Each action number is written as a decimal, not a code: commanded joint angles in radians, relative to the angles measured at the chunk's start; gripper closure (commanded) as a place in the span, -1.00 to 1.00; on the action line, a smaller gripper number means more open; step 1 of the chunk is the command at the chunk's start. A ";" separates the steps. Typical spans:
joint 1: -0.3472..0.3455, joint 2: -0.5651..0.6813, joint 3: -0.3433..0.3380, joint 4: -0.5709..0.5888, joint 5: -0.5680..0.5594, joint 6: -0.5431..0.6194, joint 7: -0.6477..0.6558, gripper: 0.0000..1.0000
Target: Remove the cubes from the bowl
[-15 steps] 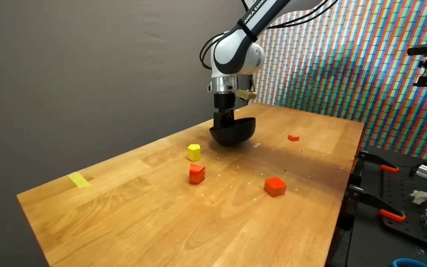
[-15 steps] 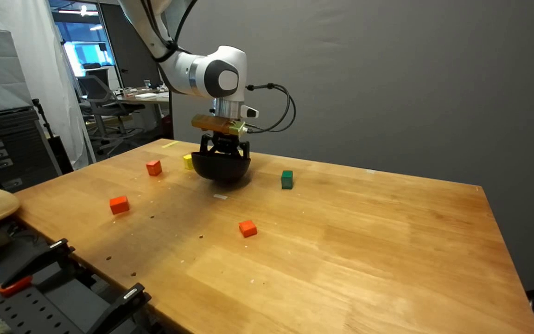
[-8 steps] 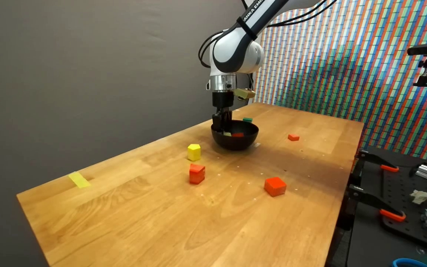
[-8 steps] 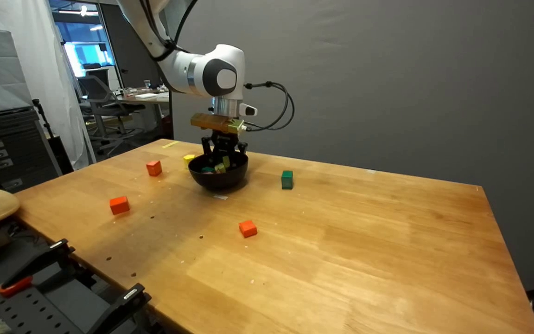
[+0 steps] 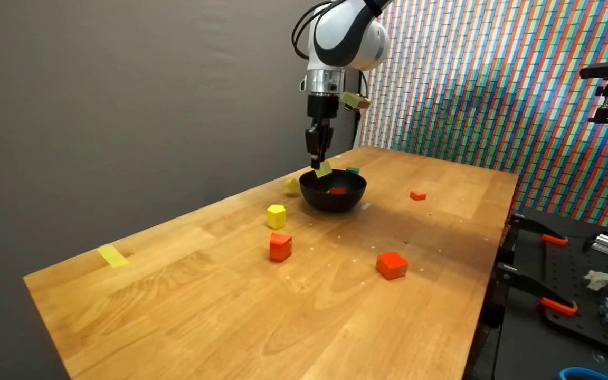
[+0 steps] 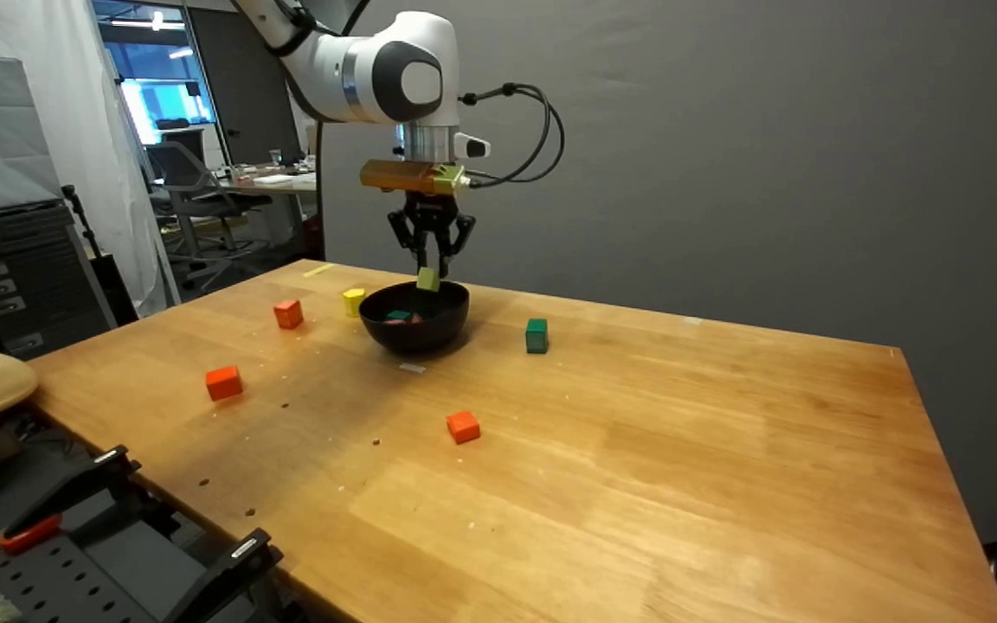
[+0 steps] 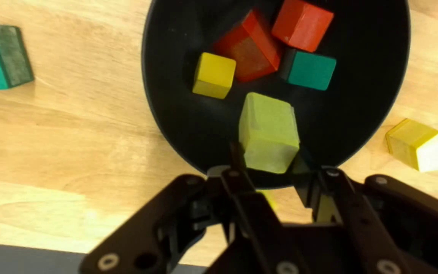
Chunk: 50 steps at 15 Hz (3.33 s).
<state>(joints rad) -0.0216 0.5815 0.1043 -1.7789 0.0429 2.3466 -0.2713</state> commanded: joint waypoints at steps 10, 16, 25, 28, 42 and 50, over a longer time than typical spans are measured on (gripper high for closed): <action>-0.134 -0.372 -0.015 -0.552 0.302 -0.085 -0.171 0.72; -0.110 -0.318 -0.060 -0.621 0.256 0.075 -0.128 0.70; -0.094 -0.371 -0.047 -0.643 0.235 0.199 -0.117 -0.98; -0.069 -0.373 -0.041 -0.605 0.212 0.283 -0.085 -1.00; 0.022 -0.175 -0.048 -0.332 0.124 0.094 0.232 -1.00; 0.111 -0.046 -0.092 -0.165 0.037 0.038 0.478 -1.00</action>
<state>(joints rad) 0.0531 0.4810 0.0503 -2.0359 0.1217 2.4254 0.1185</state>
